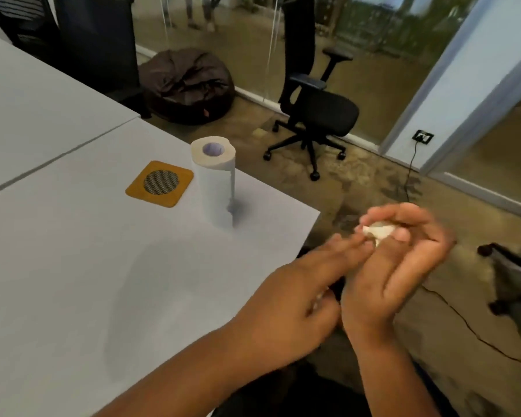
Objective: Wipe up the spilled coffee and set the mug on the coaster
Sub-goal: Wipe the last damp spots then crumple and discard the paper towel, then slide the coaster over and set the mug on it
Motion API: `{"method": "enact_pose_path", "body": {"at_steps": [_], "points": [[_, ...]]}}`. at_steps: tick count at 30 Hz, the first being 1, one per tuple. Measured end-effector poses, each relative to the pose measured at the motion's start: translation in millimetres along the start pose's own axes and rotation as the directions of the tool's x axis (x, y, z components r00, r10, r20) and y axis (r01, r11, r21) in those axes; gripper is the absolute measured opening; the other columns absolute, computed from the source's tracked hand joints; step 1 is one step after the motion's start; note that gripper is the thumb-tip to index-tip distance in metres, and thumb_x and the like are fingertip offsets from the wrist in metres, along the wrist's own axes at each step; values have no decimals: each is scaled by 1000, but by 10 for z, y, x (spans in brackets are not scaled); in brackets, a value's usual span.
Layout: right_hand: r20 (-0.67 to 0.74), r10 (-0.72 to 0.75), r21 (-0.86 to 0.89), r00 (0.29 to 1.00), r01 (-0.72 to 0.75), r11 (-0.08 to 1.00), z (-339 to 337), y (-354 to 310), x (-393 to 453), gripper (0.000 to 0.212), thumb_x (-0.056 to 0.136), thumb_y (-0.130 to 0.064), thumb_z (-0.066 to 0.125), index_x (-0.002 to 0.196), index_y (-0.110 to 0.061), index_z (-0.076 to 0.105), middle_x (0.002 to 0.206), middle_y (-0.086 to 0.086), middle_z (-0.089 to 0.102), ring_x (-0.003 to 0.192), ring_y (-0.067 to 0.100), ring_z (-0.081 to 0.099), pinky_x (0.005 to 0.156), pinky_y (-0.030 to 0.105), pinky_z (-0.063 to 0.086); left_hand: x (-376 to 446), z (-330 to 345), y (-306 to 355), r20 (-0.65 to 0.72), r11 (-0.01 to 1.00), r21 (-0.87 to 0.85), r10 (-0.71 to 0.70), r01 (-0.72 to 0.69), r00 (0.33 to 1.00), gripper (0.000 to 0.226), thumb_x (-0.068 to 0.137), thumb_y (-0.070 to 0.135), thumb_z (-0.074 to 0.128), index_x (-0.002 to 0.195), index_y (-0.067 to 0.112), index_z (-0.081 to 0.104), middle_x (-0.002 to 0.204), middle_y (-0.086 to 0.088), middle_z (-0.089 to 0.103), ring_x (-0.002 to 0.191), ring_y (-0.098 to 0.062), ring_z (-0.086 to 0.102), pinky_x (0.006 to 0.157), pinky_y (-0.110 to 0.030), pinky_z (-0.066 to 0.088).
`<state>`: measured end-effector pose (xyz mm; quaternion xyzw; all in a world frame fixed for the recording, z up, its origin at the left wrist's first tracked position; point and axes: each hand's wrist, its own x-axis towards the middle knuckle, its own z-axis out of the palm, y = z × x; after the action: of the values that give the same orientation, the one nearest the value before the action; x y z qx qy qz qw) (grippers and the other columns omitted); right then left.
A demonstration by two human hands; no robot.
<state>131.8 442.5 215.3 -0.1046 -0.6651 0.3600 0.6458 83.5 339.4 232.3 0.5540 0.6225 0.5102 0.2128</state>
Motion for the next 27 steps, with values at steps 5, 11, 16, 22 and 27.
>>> {"method": "enact_pose_path", "body": {"at_steps": [5, 11, 16, 22, 27], "points": [[-228, -33, -261, 973, -29, 965, -502, 536, 119, 33, 92, 0, 30, 101, -28, 47, 86, -3, 54, 79, 9, 55, 75, 23, 45, 636, 557, -99, 217, 1000, 10, -11, 9, 976, 60, 83, -4, 40, 141, 10, 32, 150, -8, 32, 139, -12, 23, 117, -24, 10], [-251, 483, -629, 839, -520, 578, -843, 1393, -236, 34, 98, -31, 38, 120, -9, 50, 122, 15, 58, 108, 35, 56, 87, 54, 47, 515, 483, -1052, 182, 849, 309, -495, 429, 849, 59, 91, 10, 42, 145, 22, 22, 157, 4, 2, 144, -23, 4, 116, -39, 11], [-274, 460, -619, 845, -521, 588, -1001, 1382, -420, 32, 97, -36, 35, 117, -16, 49, 122, 13, 58, 106, 36, 56, 85, 53, 48, -44, 296, -1347, 81, 782, 247, -605, 572, 792, 50, 92, 11, 44, 138, 25, 34, 156, 9, 6, 143, -17, 11, 116, -36, 18], [-184, 493, -545, 850, -506, 668, -771, 1312, -338, 22, 95, -16, 45, 116, -14, 49, 124, 9, 56, 110, 30, 55, 86, 36, 47, -547, 54, -1476, -177, 747, 54, -646, 663, 742, 38, 91, 9, 47, 127, 22, 49, 150, 9, 28, 134, -12, 33, 100, -19, 26], [22, 621, -431, 783, -553, 713, -275, 1165, -495, 23, 94, -10, 45, 112, -21, 52, 109, -10, 56, 97, 6, 53, 70, 11, 39, -908, 87, -1548, -271, 617, -130, -775, 776, 571, 42, 91, 10, 49, 131, 20, 44, 145, 5, 37, 133, -15, 34, 103, -26, 29]]}}
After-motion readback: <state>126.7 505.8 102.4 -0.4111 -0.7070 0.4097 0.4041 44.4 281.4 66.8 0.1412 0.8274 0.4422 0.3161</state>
